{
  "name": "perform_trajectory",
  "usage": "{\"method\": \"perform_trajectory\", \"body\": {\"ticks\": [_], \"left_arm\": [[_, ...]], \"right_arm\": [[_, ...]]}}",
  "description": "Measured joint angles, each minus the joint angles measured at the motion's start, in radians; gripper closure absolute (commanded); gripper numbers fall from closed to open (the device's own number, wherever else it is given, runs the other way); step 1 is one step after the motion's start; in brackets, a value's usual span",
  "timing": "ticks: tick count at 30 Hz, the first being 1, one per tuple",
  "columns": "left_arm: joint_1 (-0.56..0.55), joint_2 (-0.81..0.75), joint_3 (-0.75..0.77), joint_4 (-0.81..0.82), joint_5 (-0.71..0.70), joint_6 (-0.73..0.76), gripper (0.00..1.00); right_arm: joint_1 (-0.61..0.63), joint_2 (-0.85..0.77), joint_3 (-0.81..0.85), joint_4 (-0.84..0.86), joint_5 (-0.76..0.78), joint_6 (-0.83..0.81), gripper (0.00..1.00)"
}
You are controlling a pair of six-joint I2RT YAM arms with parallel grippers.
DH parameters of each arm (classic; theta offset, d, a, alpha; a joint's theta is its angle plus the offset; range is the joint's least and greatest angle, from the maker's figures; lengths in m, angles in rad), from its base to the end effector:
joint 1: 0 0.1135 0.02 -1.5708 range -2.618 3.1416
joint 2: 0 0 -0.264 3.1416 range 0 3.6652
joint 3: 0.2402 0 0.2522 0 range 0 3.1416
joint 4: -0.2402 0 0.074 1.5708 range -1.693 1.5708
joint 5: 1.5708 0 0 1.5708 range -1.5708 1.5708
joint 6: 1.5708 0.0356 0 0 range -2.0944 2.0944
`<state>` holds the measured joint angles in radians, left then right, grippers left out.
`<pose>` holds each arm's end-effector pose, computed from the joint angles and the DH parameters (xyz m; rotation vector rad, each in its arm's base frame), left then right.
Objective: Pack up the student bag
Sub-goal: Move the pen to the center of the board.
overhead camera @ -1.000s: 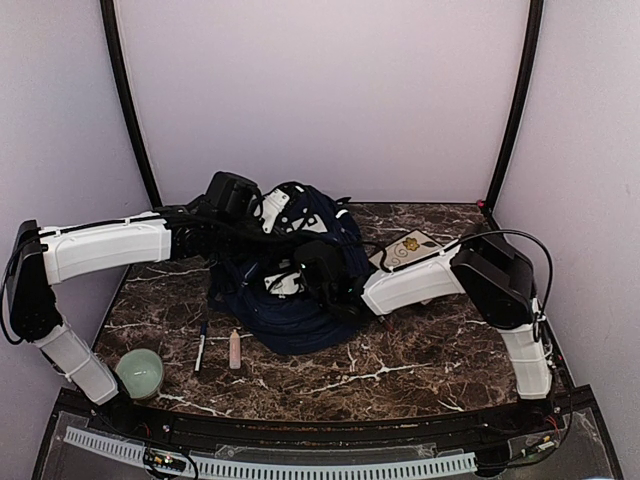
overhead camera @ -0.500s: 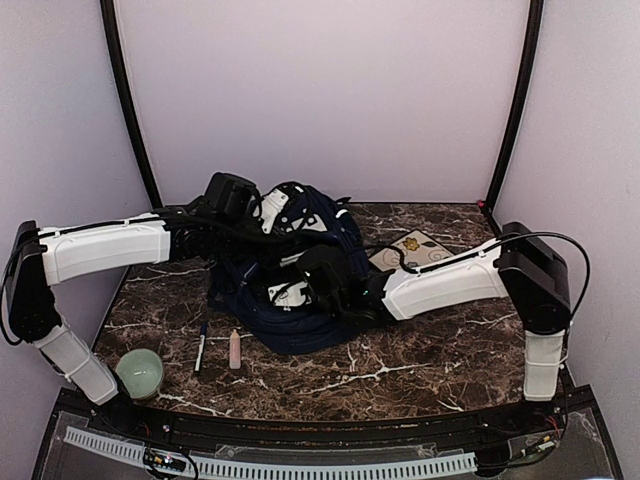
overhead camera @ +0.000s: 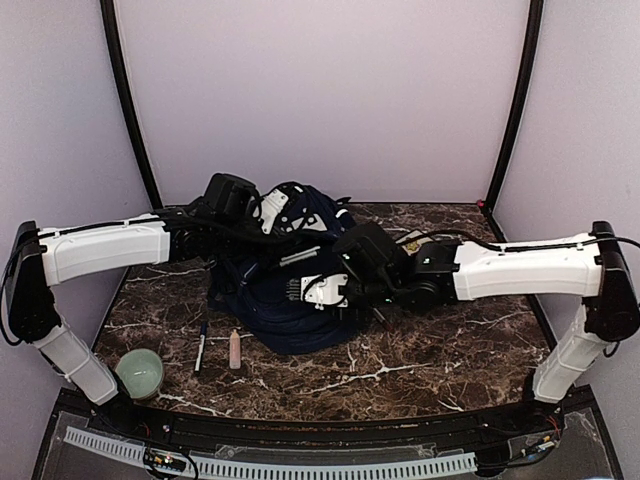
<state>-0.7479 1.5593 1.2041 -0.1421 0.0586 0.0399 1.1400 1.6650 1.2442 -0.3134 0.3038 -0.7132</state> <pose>0.2653 -0.2489 0.2963 0.8415 1.9291 -0.4919 0.1655 0.3345 0.2587 -1.7164 1.4817 -0.1255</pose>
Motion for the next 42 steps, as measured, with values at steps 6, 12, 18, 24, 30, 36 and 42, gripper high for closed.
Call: {"method": "perform_trajectory", "body": {"ticks": [6,12,18,24,30,36,42], "left_arm": [[0.000,0.000,-0.011,0.013,0.004,0.000,0.99],[0.000,0.000,-0.014,0.014,0.010,0.000,0.98],[0.000,0.000,-0.014,0.014,0.014,0.000,0.98],[0.005,0.000,-0.014,0.014,0.024,0.000,0.98],[0.005,-0.008,-0.026,0.014,0.029,0.000,0.98],[0.005,-0.010,-0.027,0.014,0.031,0.000,0.98],[0.005,-0.022,-0.033,0.013,0.027,0.000,0.98]], "right_arm": [[-0.058,-0.161,-0.143,-0.123,-0.233,0.163,0.58],[-0.214,-0.213,-0.260,-0.188,-0.381,0.286,0.59],[-0.386,-0.192,-0.290,-0.216,-0.437,0.369,0.60],[-0.483,-0.057,-0.251,-0.257,-0.479,0.415,0.60],[-0.495,0.089,-0.146,-0.283,-0.517,0.435,0.59],[-0.495,0.208,-0.047,-0.285,-0.549,0.459,0.67],[-0.499,0.232,-0.041,-0.268,-0.527,0.463,0.83]]}}
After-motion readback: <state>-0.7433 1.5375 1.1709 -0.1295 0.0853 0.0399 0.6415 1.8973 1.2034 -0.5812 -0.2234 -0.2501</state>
